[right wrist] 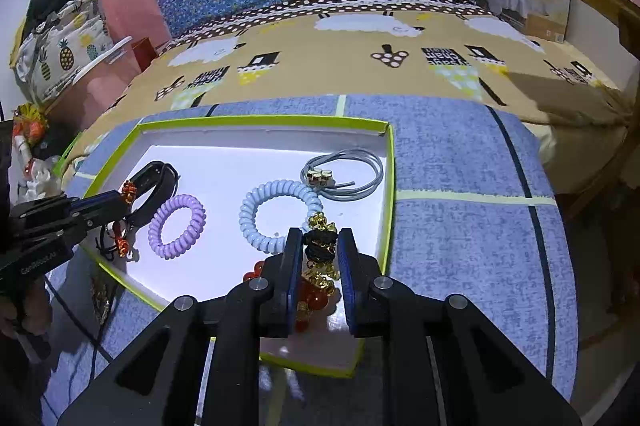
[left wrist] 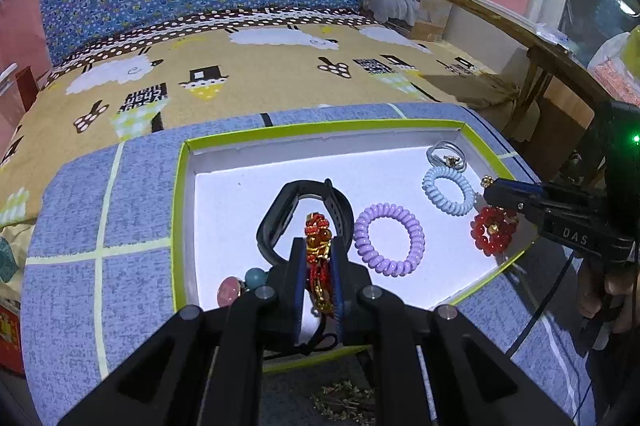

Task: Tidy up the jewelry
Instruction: 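Lower both items into the green box and open both tools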

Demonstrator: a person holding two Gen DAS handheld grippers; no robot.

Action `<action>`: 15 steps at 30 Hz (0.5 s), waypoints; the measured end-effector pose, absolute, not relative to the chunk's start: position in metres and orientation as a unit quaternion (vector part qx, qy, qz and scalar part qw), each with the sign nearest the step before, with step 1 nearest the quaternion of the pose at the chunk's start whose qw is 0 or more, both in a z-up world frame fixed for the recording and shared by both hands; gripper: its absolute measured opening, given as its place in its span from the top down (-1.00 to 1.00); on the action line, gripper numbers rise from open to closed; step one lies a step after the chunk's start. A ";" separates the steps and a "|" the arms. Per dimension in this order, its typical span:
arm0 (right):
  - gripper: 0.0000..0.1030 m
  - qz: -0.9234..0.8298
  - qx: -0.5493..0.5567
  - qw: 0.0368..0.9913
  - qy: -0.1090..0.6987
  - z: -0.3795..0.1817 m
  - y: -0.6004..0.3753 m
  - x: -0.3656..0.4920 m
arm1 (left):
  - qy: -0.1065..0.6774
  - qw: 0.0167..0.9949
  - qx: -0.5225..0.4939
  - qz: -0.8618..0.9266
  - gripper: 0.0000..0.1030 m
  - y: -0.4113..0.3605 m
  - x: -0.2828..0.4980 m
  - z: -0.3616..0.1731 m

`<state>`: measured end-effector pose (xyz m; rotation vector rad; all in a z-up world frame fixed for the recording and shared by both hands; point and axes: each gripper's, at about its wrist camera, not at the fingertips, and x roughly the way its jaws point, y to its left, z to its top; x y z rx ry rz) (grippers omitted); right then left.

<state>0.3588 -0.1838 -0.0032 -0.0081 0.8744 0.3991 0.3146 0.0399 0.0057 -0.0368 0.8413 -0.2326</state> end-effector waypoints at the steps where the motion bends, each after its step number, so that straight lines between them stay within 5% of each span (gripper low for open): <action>1: 0.59 0.193 -0.004 0.887 0.420 -0.003 -0.184 0.358 | 0.407 0.906 -0.019 -0.113 0.71 0.040 0.314 0.006; 4: 0.48 0.193 -0.005 0.891 0.412 0.001 -0.184 0.353 | 0.401 0.908 -0.032 -0.120 0.40 0.045 0.312 0.009; 15: 0.42 0.225 0.013 0.895 0.386 0.021 -0.181 0.316 | 0.370 0.921 -0.049 -0.113 0.38 0.070 0.276 0.030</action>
